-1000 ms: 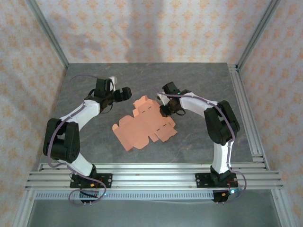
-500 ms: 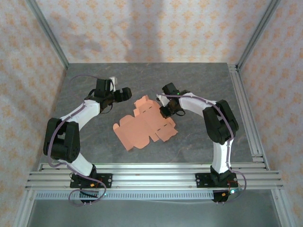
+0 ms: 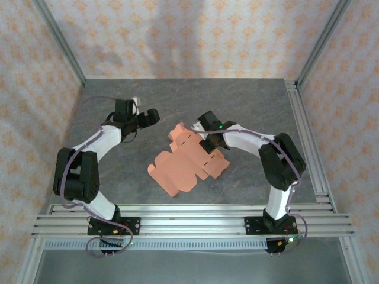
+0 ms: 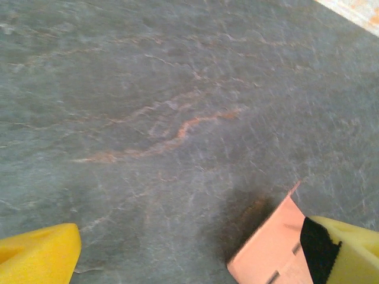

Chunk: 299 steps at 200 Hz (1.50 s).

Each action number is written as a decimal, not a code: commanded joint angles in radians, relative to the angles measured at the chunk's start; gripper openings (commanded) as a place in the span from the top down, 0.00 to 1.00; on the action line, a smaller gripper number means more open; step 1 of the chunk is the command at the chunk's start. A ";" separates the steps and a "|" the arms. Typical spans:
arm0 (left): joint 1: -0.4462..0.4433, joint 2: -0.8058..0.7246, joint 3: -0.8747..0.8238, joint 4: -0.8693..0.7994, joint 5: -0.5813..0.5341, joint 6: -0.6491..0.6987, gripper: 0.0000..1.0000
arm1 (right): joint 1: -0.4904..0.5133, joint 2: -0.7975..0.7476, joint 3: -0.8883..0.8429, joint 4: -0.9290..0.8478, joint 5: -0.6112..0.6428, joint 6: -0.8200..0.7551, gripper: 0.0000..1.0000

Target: Fold the paper box

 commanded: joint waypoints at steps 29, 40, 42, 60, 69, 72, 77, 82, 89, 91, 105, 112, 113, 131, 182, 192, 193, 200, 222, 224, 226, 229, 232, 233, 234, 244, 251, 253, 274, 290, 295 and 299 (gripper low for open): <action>0.044 0.040 0.047 0.041 0.038 -0.007 0.03 | 0.127 -0.112 -0.110 0.268 0.468 -0.293 1.00; 0.045 0.054 0.053 0.049 0.035 -0.007 0.03 | 0.151 -0.122 -0.137 0.347 0.537 -0.349 1.00; 0.046 0.057 0.054 0.052 0.035 -0.006 0.03 | 0.154 -0.123 -0.143 0.364 0.548 -0.360 1.00; 0.047 0.092 0.063 0.078 0.035 -0.012 0.03 | 0.184 -0.128 -0.178 0.482 0.628 -0.435 1.00; 0.047 0.112 0.066 0.101 0.041 -0.017 0.03 | 0.197 -0.132 -0.194 0.526 0.642 -0.473 1.00; 0.047 0.120 0.070 0.106 0.042 -0.021 0.03 | 0.200 -0.134 -0.199 0.542 0.646 -0.484 1.00; 0.047 0.137 0.077 0.109 0.045 -0.022 0.03 | 0.205 -0.134 -0.205 0.568 0.653 -0.500 1.00; 0.047 0.148 0.086 0.110 0.052 -0.026 0.03 | 0.208 -0.134 -0.212 0.589 0.656 -0.519 1.00; 0.047 0.173 0.103 0.109 0.071 -0.032 0.03 | 0.212 -0.131 -0.222 0.617 0.662 -0.542 1.00; 0.047 0.182 0.110 0.106 0.082 -0.033 0.03 | 0.213 -0.129 -0.223 0.622 0.662 -0.549 1.00; 0.047 0.244 0.164 0.068 0.151 -0.048 0.03 | 0.215 -0.120 -0.238 0.667 0.665 -0.605 1.00; 0.047 0.269 0.184 0.066 0.183 -0.060 0.04 | 0.215 -0.118 -0.248 0.690 0.665 -0.637 1.00; 0.047 0.273 0.185 0.067 0.189 -0.062 0.04 | 0.215 -0.117 -0.249 0.694 0.664 -0.640 1.00; 0.044 0.304 0.201 0.073 0.235 -0.072 0.08 | 0.215 -0.123 -0.263 0.733 0.647 -0.696 1.00; 0.022 0.337 0.188 0.079 0.359 0.015 0.15 | 0.216 -0.092 -0.308 0.938 0.618 -0.864 1.00; 0.013 0.335 0.181 0.085 0.372 0.026 0.18 | 0.218 -0.087 -0.307 0.957 0.615 -0.878 1.00; 0.012 0.335 0.180 0.086 0.373 0.026 0.18 | 0.218 -0.087 -0.307 0.957 0.614 -0.877 1.00; 0.009 0.334 0.170 0.104 0.383 0.016 0.21 | 0.217 -0.084 -0.302 0.951 0.610 -0.879 1.00; 0.000 0.329 0.113 0.206 0.430 -0.042 0.26 | 0.218 -0.068 -0.293 0.939 0.603 -0.876 1.00; 0.000 0.329 0.108 0.213 0.433 -0.046 0.26 | 0.218 -0.067 -0.293 0.939 0.603 -0.876 1.00; -0.001 0.328 0.103 0.221 0.436 -0.049 0.26 | 0.218 -0.064 -0.293 0.936 0.603 -0.876 1.00; -0.004 0.325 0.095 0.231 0.440 -0.053 0.27 | 0.218 -0.063 -0.293 0.935 0.603 -0.875 1.00; -0.005 0.321 0.087 0.239 0.441 -0.057 0.27 | 0.218 -0.062 -0.293 0.936 0.603 -0.873 1.00; -0.006 0.320 0.083 0.241 0.442 -0.058 0.27 | 0.218 -0.061 -0.293 0.935 0.603 -0.873 1.00; -0.007 0.318 0.080 0.243 0.442 -0.059 0.27 | 0.218 -0.061 -0.293 0.935 0.602 -0.873 1.00; -0.015 0.316 0.055 0.262 0.445 -0.063 0.28 | 0.218 -0.059 -0.291 0.929 0.603 -0.867 1.00; -0.021 0.277 0.038 0.273 0.448 -0.062 0.28 | 0.218 -0.058 -0.290 0.924 0.604 -0.864 1.00; -0.024 0.271 0.032 0.275 0.446 -0.063 0.28 | 0.218 -0.058 -0.290 0.922 0.604 -0.863 1.00; -0.051 0.229 -0.018 0.300 0.433 -0.065 0.31 | 0.217 -0.052 -0.285 0.909 0.611 -0.841 1.00; -0.071 0.205 -0.056 0.317 0.410 -0.057 0.30 | 0.216 -0.045 -0.285 0.916 0.610 -0.835 1.00; -0.077 0.198 -0.065 0.321 0.398 -0.051 0.30 | 0.216 -0.043 -0.285 0.918 0.610 -0.836 1.00; -0.082 0.194 -0.073 0.323 0.388 -0.046 0.29 | 0.216 -0.042 -0.285 0.919 0.611 -0.836 1.00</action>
